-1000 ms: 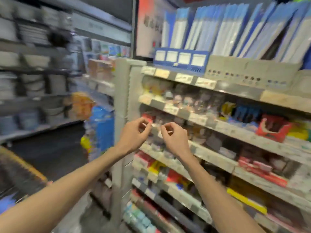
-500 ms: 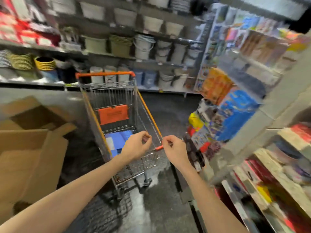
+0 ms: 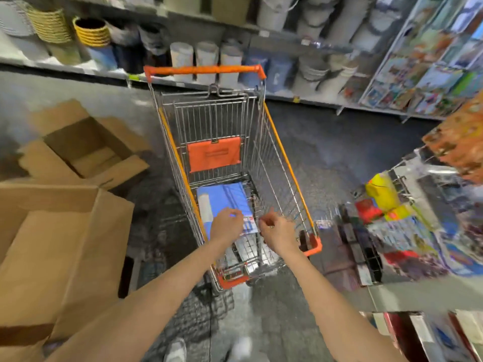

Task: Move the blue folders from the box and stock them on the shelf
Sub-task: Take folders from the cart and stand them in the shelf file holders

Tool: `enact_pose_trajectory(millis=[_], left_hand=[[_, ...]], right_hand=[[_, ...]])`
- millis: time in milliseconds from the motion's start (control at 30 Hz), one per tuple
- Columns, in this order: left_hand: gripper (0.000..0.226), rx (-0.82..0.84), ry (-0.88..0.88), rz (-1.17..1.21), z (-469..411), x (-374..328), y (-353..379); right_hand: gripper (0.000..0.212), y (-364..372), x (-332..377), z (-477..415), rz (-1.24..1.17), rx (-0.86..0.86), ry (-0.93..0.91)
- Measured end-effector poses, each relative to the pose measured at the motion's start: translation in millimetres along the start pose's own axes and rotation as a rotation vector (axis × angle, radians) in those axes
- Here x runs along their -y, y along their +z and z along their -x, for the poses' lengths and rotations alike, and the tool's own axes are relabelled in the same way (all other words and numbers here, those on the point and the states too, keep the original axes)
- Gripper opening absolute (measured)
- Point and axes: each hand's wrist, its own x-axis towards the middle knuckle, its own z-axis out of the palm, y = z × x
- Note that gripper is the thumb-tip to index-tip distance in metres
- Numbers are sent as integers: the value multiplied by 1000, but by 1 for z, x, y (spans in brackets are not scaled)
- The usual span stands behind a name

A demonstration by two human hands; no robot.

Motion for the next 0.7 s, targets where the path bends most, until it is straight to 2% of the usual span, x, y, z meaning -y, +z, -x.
enact_pose_trajectory(millis=[100,233,333,467,567,700], left_hand=[[10,-37,-129,17,-43,11,5],[29,-89,-257,7,-112,26,10],[33,-217,-339,11,-167,46,16],[38,-296,-440,-24,-218,68,31],[47,-335,-504,-42,-258,99,43],[47,-360,-562,-41,-291,138,52]], right_hand=[[18,11,-18,-45,-42,77,85],[20,38,-39,-127,-46,174,142],[21,69,-57,-192,-34,283,162],[20,98,-89,-252,-51,399,192],[31,124,-126,-294,-77,498,237],[52,152,-160,-322,-135,624,357]])
